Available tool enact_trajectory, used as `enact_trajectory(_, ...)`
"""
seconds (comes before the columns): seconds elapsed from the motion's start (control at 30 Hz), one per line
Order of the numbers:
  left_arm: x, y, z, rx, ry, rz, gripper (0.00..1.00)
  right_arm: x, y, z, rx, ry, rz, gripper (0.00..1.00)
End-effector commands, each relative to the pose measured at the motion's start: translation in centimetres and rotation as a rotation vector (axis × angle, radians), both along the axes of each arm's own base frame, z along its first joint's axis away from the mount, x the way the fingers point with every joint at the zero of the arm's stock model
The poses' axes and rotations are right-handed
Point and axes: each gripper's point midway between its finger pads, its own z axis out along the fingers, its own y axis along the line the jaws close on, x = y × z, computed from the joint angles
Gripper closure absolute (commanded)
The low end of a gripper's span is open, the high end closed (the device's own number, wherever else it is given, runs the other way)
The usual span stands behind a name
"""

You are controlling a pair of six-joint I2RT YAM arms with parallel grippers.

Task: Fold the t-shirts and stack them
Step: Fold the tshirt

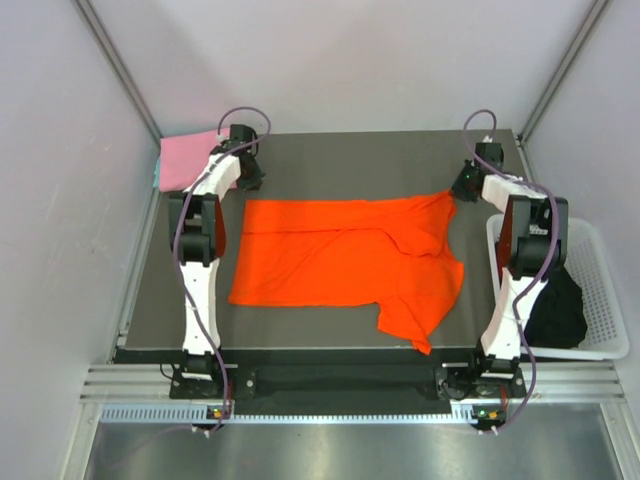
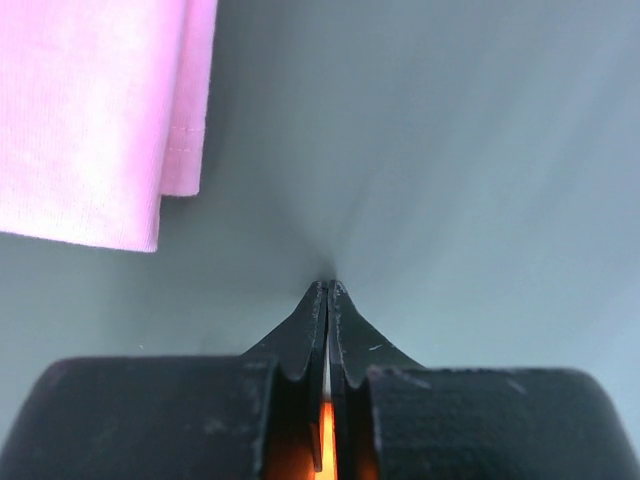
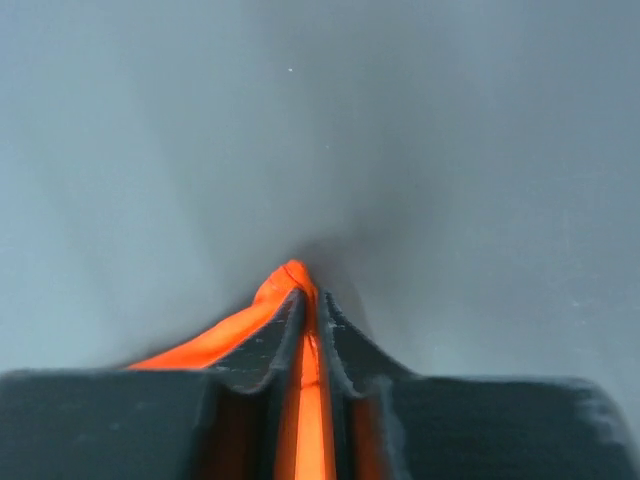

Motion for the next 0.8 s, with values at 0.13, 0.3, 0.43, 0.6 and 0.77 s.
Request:
enact_trajectory(0.13, -0.6, 0.2, 5.6, 0.047, -0.067, -0.108, 0.84, -0.4, -1.9, 6.3, -0.054, -0.061, -0.046, 0.76)
enact_trajectory(0.3, -2.8, -0.9, 10.0, 0.001, -0.140, -0.165, 0.78, -2.3, -1.4, 8.0, -0.026, -0.033, -0.059, 0.75)
enact_trajectory(0.43, -4.8, -3.0, 8.8, -0.080, -0.104, -0.231, 0.78, -4.4, -0.1, 6.9, 0.021, -0.003, -0.023, 0.74)
enact_trajectory(0.6, -6.7, -4.4, 4.9, -0.154, -0.029, -0.266, 0.79, -5.9, 1.0, 4.8, 0.050, 0.036, 0.033, 0.69)
enact_trajectory(0.77, -7.5, -3.6, 0.7, -0.118, 0.086, -0.247, 0.81, -8.7, 2.2, 3.2, 0.094, 0.085, 0.050, 0.71)
